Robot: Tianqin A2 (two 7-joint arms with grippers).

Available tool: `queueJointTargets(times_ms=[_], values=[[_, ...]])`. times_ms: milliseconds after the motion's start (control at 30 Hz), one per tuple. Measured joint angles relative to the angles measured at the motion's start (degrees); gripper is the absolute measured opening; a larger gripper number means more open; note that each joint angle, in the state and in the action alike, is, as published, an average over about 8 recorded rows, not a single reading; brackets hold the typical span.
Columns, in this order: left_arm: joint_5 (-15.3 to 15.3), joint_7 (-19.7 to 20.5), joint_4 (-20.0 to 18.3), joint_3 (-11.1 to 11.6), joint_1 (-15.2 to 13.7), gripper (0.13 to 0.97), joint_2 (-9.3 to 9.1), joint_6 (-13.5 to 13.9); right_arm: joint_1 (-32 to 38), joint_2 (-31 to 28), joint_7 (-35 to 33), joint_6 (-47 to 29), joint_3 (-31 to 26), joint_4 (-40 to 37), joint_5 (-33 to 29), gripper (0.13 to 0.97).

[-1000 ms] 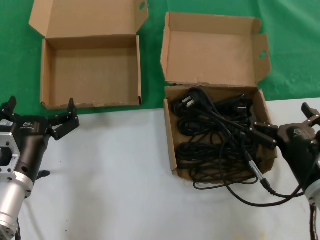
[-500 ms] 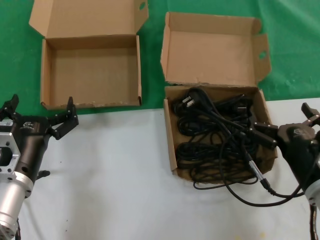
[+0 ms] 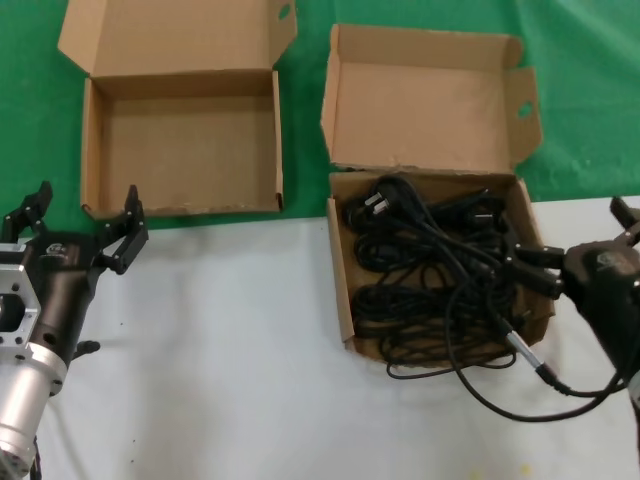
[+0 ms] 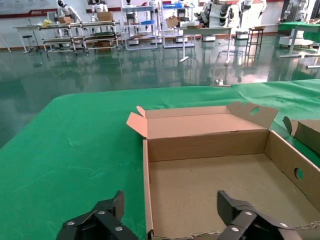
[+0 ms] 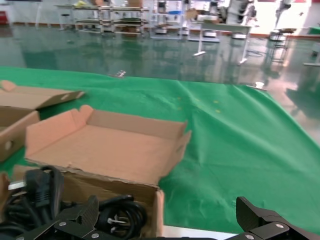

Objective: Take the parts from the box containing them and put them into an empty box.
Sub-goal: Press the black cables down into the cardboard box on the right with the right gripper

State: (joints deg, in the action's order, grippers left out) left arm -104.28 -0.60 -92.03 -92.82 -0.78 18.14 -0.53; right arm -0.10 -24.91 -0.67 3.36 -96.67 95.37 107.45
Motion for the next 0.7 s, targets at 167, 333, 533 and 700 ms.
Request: queueJointTargets(times_ms=[167, 333, 533, 700], values=[[0.0, 0.0, 0.0, 0.0, 0.0, 0.683, 0.00, 0.0, 0.2, -9.9, 0.5, 1.5, -4.8, 3.7, 4.8, 0.966], [0.0, 0.0, 0.0, 0.0, 0.0, 0.588, 0.00, 0.0, 1.6, -21.3, 1.5, 1.0, -9.2, 7.4, 8.4, 0.966], [0.0, 0.0, 0.0, 0.0, 0.0, 0.433, 0.00, 0.0, 6.7, -34.5, 4.9, -2.8, -15.3, 10.9, 9.7, 0.966], [0.0, 0.0, 0.0, 0.0, 0.0, 0.345, 0.00, 0.0, 13.3, -41.4, 10.3, -9.4, -19.5, 11.2, 5.4, 0.966]])
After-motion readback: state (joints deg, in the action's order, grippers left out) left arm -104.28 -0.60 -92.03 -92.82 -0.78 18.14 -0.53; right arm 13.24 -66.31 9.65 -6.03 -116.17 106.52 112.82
